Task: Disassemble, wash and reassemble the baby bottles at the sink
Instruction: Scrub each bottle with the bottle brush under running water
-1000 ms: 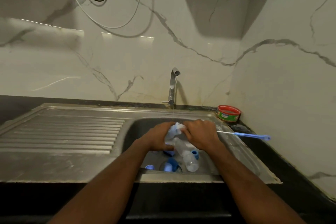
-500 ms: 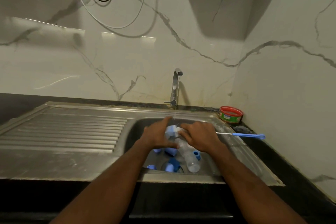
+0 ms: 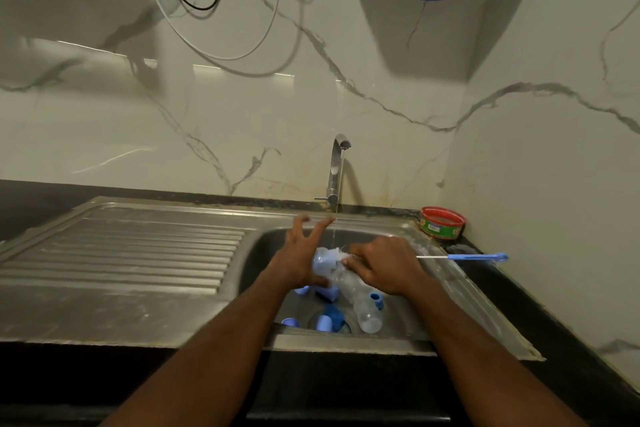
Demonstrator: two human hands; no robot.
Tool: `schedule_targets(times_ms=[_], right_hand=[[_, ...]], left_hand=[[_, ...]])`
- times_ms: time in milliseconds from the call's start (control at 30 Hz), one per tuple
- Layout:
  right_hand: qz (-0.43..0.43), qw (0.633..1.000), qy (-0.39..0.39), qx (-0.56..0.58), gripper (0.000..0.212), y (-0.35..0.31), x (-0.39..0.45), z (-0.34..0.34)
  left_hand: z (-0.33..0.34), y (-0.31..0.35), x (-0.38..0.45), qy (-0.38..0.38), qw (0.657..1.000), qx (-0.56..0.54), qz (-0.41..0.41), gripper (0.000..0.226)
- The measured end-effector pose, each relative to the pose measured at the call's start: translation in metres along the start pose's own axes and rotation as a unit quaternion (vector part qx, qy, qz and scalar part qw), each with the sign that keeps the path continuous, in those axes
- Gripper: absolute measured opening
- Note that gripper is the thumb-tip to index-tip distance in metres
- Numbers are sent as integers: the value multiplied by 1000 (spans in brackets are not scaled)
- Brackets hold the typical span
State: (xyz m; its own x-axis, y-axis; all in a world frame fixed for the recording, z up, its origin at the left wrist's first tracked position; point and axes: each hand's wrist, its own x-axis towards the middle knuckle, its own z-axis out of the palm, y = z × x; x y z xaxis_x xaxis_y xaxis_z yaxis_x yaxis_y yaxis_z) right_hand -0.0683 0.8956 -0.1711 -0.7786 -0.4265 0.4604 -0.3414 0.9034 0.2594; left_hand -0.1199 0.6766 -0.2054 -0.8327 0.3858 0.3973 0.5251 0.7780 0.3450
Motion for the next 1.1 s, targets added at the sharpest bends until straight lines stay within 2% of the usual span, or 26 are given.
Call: schedule_targets(times_ms=[100,200,267,333,400,467,500,533,600,667,733,800,900,967,1100], right_hand=[[38,998,-3,-59,44,-7,-1,0],[142,986,-81,-22,47,-11,1,-1],[175,977,-121,19,47,-11,3,0],[166,973,-138,76,46,-7,3,4],[123,975,-140,124,43,-4,2,4],[69,984,-118,116,40,-4,0,-3],[43,990,-95,92,40,-5,-1,-7],[19,996,-71,53,42,-6,-2,-12],[-1,999,-29,-32,44,-8,-3,-16],[50,996,-22,-71,44,-8,-4,-15],[119,990,-52,-57,46,-8,-3,-13],[165,981,-105,13,46,-9,-1,-9],[218,953,-158,136,39,-4,2,-5],[234,944,-159,170,41,4,3,-6],[243,946,-166,138,44,13,1,-10]], left_hand=[[0,-3,1,-117,993,-12,28,97],[3,3,0,-123,991,-2,58,74],[3,3,1,-96,993,1,69,75],[-2,6,3,-56,995,-13,78,82],[-9,9,2,-8,997,3,73,93],[-9,11,1,55,993,84,64,107],[-7,10,0,63,991,110,52,113],[-4,7,0,50,992,113,35,118],[0,4,-1,-27,998,46,24,119],[1,7,-1,-115,992,-41,28,110],[3,12,-2,-143,989,-30,35,92],[3,13,-1,-80,995,12,51,75],[-4,13,-2,13,998,48,44,68],[-9,14,0,33,994,92,42,65],[-9,21,2,31,988,151,21,63]])
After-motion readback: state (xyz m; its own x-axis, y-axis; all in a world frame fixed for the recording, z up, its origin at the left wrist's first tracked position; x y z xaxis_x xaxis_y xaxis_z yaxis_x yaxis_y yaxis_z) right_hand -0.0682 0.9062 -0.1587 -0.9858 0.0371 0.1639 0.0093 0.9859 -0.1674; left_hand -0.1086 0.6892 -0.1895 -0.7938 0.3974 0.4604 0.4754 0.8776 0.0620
